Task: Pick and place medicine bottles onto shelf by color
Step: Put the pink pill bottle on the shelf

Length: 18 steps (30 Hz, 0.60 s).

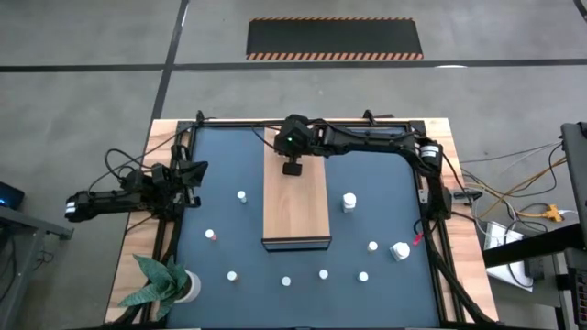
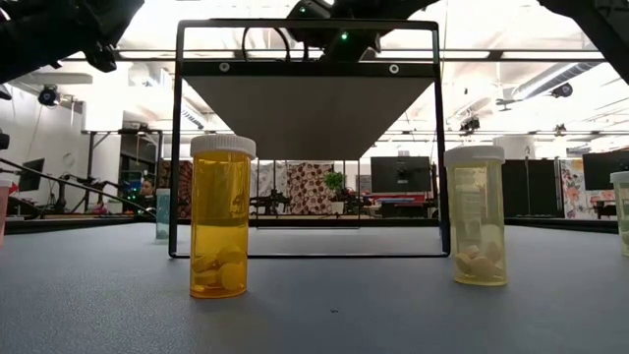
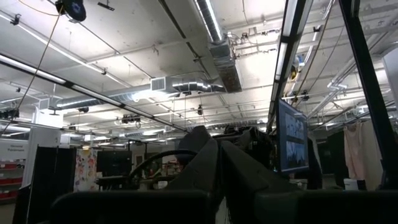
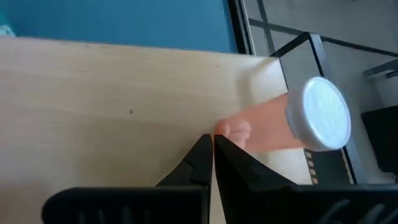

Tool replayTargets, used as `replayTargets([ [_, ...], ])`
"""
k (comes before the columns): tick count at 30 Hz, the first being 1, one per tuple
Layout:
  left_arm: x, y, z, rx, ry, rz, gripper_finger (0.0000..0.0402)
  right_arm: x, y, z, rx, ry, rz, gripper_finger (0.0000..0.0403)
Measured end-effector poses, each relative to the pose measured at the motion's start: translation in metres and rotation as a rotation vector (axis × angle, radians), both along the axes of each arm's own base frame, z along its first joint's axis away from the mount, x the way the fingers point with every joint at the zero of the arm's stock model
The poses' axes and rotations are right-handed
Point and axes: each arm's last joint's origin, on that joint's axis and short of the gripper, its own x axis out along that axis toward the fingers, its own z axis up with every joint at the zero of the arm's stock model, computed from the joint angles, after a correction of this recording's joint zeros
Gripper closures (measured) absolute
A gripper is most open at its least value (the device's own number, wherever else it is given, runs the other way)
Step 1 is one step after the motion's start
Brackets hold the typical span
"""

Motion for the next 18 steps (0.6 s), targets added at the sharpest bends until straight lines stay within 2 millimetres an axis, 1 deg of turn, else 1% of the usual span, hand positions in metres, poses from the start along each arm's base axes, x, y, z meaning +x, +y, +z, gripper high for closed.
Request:
replayTargets([
  [4,0.0,0.0,0.0,0.0,0.001,0.0,0.0398,-0.005,0.001,0.001,0.019,0.038,-0.017,0.0394],
  [8,0.0,0.0,0.0,0.0,0.001,0.0,0.0398,-0.006,-0.004,0.002,-0.02,0.041,-0.032,0.0394],
  [13,0.0,0.0,0.0,0.0,0.002,0.0,0.0398,-0.005,-0.013,0.004,-0.043,0.004,-0.055,0.0394],
  [18,0.0,0.0,0.0,0.0,0.002,0.0,0.0398,-0.002,-0.013,0.006,-0.038,-0.035,-0.036,0.0394],
])
